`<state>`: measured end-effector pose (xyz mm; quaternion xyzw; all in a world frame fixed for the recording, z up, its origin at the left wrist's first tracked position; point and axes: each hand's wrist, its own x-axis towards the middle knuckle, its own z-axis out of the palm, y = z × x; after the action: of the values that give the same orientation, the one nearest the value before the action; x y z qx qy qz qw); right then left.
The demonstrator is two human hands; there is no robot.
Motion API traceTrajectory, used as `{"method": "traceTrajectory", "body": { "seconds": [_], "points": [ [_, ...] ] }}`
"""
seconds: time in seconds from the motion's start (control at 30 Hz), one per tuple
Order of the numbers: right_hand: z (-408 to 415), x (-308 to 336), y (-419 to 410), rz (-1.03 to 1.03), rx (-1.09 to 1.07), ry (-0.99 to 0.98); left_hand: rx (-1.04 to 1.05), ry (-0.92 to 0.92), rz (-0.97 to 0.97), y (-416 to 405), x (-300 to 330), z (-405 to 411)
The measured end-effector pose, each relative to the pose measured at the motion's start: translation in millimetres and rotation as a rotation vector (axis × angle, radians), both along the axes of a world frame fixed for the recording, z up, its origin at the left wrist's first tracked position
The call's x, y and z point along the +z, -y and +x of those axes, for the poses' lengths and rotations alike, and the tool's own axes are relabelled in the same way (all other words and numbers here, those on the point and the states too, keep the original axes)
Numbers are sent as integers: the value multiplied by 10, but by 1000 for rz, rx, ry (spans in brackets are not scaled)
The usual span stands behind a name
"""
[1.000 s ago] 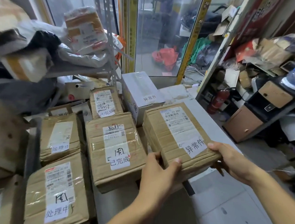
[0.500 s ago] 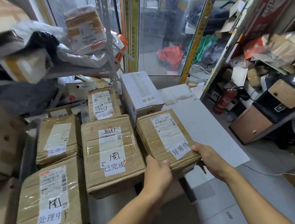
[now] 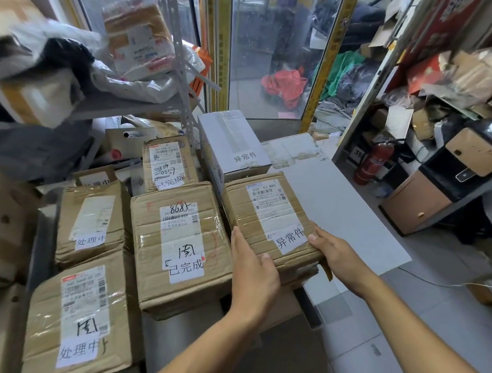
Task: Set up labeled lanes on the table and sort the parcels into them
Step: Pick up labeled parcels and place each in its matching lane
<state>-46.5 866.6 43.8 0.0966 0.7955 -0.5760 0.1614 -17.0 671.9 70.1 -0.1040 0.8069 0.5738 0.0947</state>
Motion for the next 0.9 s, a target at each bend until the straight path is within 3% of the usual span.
{"method": "traceTrajectory", "body": {
  "seconds": [0.2,0.3,0.47,0.63,0.9],
  "points": [
    [27,38,21,27,-10,-17,-20,-26,-14,86,0,24],
    [57,127,79,146,-63,-82,-26,-69,-36,157,34,35],
    [136,451,439,451,-91,-442,-35,-186,-13,350,193,55],
    [162,868,1264,396,33,-657,62,-353,-18,943,443,30],
    [163,1282,2943,214,264,-762,264,-562,-130,2589,898,208]
  ]
}}
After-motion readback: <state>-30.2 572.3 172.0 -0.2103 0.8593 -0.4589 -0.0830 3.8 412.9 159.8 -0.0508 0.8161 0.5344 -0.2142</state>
